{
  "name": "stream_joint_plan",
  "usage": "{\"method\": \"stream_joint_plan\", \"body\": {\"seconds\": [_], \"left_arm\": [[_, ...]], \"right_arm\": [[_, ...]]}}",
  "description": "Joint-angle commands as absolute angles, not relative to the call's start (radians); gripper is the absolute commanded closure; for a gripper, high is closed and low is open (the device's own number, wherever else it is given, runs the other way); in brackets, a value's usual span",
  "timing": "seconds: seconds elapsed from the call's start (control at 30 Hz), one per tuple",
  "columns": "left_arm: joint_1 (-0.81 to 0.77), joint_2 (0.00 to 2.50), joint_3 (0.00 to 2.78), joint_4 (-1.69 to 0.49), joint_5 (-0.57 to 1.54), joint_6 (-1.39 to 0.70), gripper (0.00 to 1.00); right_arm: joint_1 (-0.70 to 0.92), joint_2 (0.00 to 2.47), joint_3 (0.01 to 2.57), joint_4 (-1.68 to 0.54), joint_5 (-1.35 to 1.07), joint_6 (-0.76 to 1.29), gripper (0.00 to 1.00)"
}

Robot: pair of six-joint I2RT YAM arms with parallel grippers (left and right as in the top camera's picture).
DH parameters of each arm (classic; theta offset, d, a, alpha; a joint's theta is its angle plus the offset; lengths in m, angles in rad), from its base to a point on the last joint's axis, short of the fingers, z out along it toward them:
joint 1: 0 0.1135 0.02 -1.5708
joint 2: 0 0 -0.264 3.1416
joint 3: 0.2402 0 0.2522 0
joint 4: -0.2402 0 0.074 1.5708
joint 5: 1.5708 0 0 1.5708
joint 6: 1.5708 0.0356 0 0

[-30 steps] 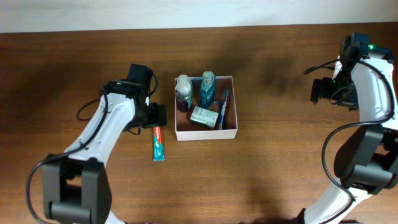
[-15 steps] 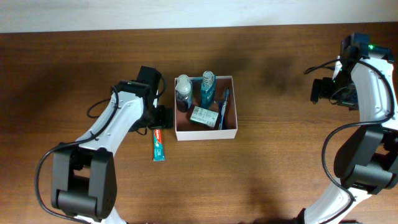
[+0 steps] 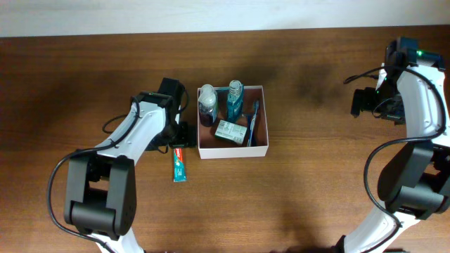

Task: Pack container
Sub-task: 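Lower the left gripper toward the toothpaste tube to grasp it, then close the left gripper on the Colgate tube cap end and lift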

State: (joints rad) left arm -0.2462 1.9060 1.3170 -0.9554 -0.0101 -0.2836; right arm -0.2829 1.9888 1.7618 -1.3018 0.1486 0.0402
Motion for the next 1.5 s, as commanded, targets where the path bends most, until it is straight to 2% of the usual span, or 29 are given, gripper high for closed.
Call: {"method": "stream_joint_plan", "body": {"seconds": [0.0,0.73,1.47], "left_arm": [[-0.237,1.919,1.289,-0.949,0.001,-0.294,0.0],[-0.237,1.919,1.159,-0.814,0.006,-0.326,0.01],[-0.237,1.919,1.15,-0.792,0.002,-0.347,0.01]], "right_arm": [[-0.289,1.994,1.777,-1.302,0.142,0.033,0.01],[-0.289,1.994,1.777,-1.301,0.143,0.033,0.01],[-0.289,1.994,1.777,-1.302,0.143,0.033,0.01]]}}
